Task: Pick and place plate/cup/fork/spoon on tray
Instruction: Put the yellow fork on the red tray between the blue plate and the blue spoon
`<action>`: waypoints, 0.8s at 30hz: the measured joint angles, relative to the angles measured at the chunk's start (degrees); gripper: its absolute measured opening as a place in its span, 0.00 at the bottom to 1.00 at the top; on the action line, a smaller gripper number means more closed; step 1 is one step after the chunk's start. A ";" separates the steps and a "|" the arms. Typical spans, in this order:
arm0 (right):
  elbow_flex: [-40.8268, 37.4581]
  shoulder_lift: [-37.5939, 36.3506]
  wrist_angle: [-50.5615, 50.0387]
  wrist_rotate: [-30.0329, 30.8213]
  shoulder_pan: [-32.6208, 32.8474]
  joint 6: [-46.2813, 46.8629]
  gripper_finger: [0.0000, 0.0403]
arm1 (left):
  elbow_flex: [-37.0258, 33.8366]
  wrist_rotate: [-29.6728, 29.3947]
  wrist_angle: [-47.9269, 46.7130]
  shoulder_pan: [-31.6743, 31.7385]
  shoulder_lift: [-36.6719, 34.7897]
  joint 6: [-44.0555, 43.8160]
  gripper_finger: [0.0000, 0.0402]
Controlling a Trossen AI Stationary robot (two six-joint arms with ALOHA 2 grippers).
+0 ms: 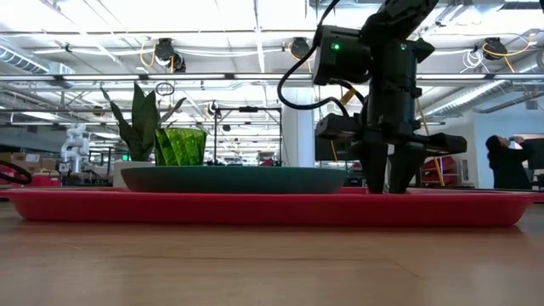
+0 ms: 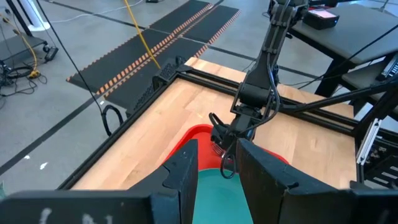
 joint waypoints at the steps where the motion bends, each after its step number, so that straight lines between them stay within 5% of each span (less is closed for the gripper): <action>1: 0.16 0.02 -0.04 0.42 -0.15 -0.46 0.23 | 0.00 0.00 0.00 0.00 0.00 0.05 0.28; 24: 0.30 0.00 -0.32 2.22 -0.66 -2.02 0.07 | -0.01 0.00 0.00 0.00 0.00 0.34 0.28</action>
